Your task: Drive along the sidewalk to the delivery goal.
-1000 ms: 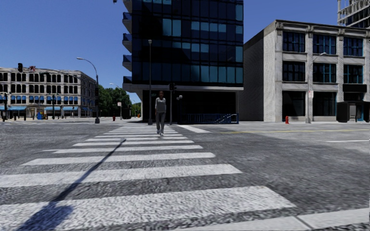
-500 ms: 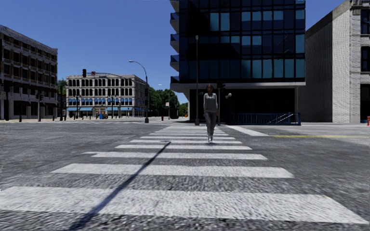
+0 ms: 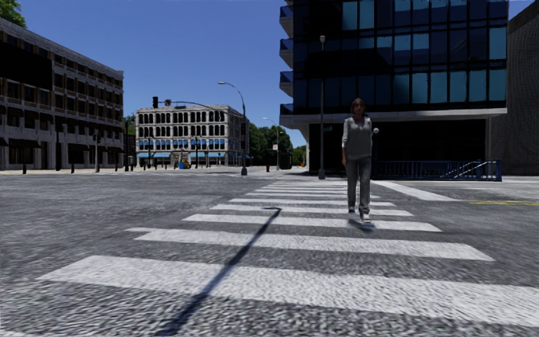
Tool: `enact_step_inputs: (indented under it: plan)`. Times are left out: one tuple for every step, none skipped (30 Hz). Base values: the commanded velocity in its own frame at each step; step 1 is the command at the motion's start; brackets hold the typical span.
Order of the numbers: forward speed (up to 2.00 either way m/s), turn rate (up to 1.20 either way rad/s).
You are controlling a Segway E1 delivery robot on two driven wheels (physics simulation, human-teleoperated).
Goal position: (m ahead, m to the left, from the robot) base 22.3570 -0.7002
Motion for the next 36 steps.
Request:
enact_step_inputs:
  plan:
    - [1.90,0.00]
    - [1.90,0.00]
    - [1.90,0.00]
    - [1.90,0.00]
    - [1.90,0.00]
    - [1.90,0.00]
    - [1.90,0.00]
    - [1.90,0.00]
    - [1.90,0.00]
    - [1.90,0.00]
    - [1.90,0.00]
    - [1.90,0.00]
    - [1.90,0.00]
    - [1.90,0.00]
    - [1.90,0.00]
    - [1.90,0.00]
    - [1.90,0.00]
    - [1.90,0.00]
    - [1.90,0.00]
    - [1.90,0.00]
    - [1.90,0.00]
    - [1.90,0.00]
    - [1.90,0.00]
    - [1.90,0.00]
    - [1.90,0.00]
    - [1.90,0.00]
    - [1.90,0.00]
    - [1.90,0.00]
    - [1.90,0.00]
    - [1.90,0.00]
    - [1.90,0.00]
    - [1.90,0.00]
    - [1.90,0.00]
    - [1.90,0.00]
    - [1.90,0.00]
    - [1.90,0.00]
